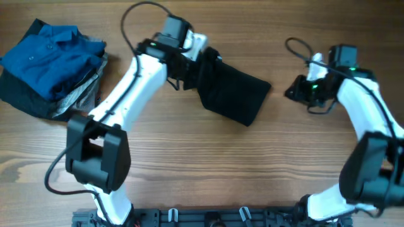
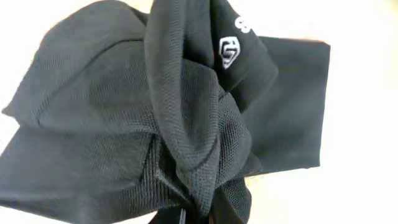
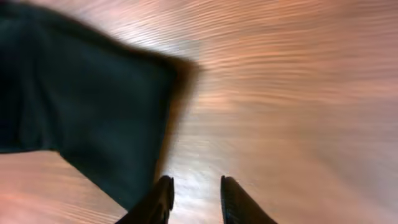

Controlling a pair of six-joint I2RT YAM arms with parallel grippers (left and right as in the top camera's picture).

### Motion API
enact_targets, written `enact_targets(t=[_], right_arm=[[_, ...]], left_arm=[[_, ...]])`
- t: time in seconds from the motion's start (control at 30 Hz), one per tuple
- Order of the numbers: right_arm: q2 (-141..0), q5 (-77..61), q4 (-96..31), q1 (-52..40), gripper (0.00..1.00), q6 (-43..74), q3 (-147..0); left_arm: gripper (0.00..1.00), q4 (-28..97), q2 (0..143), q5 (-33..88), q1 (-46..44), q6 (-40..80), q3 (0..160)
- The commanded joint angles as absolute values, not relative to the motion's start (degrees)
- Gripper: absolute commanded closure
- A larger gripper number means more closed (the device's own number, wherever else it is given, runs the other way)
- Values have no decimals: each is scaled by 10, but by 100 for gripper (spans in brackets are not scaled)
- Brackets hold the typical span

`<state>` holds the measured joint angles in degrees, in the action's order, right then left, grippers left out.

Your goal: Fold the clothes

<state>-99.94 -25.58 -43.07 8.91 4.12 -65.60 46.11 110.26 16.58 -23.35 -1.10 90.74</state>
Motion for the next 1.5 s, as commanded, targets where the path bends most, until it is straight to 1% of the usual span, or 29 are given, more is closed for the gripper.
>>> enact_targets(t=[0.0, 0.1, 0.2, 0.3, 0.33, 0.37, 0.43, 0.47, 0.5, 0.53, 0.57, 0.6, 0.63, 0.67, 0.7, 0.77, 0.87, 0.93, 1.0, 1.1, 1.17, 1.2, 1.27, 1.47], right_arm=[[-1047, -348, -370, 45, 73, 40, -631], [-1083, -363, -328, 15, 77, 62, -630], [-1105, -391, -291, -14, 76, 68, -630], [-1108, -391, -270, -29, 77, 92, -630], [-1108, -390, -270, -31, 78, 97, -630], [-1108, -383, -270, -32, 80, 110, -630], [-1110, -360, -270, -34, 82, 139, -630], [-1113, -360, -270, -36, 82, 140, -630], [-1117, -360, -270, -39, 82, 141, -630], [-1122, -358, -270, -43, 82, 142, -630], [-1131, -342, -276, -48, 84, 153, -630], [-1145, -244, -319, -50, 91, 233, -630], [-1149, -185, -346, -48, 92, 272, -630], [-1149, -126, -375, -43, 93, 311, -630], [-1149, -77, -397, -36, 94, 335, -630], [-1145, -15, -423, -9, 94, 328, -631], [-1145, 3, -445, 35, 93, 284, -643], [-1145, 40, -463, 53, 93, 285, -653], [-1145, 87, -480, 72, 92, 278, -666], [-1145, 117, -488, 86, 87, 194, -684], [-1145, 166, -499, 86, 87, 204, -691], [-1145, 183, -502, 86, 87, 213, -692], [-1145, 185, -503, 86, 87, 212, -692], [-1145, 166, -506, 86, 87, 211, -692]], left_arm=[[96, 470, 1098, 96, -267, -58, 912], [96, 480, 1098, 60, -272, -58, 912], [96, 485, 1098, 48, -266, -58, 912], [96, 495, 1094, 37, -250, -57, 912], [96, 502, 1094, 28, -241, -57, 912], [93, 508, 1094, 22, -233, -57, 912], [82, 522, 1094, 17, -206, -58, 912], [66, 525, 1094, 17, -195, -58, 912], [60, 526, 1094, 17, -185, -58, 912], [51, 526, 1094, 17, -176, -58, 912], [21, 527, 1094, 17, -161, -57, 912], [9, 531, 1094, 17, -139, -57, 912], [4, 535, 1094, 18, -132, -57, 912], [2, 540, 1094, 19, -126, -57, 912], [1, 546, 1094, 19, -121, -57, 912], [0, 563, 1094, 37, -114, -57, 912], [0, 575, 1095, 105, -113, -57, 910], [0, 569, 1098, 140, -113, -57, 905], [0, 559, 1106, 195, -113, -55, 897], [0, 529, 1136, 318, -115, -48, 881], [0, 491, 1160, 373, -117, -15, 869], [0, 467, 1177, 419, -122, -6, 865], [0, 441, 1200, 466, -132, -4, 864], [0, 368, 1253, 468, -177, 39, 865]])
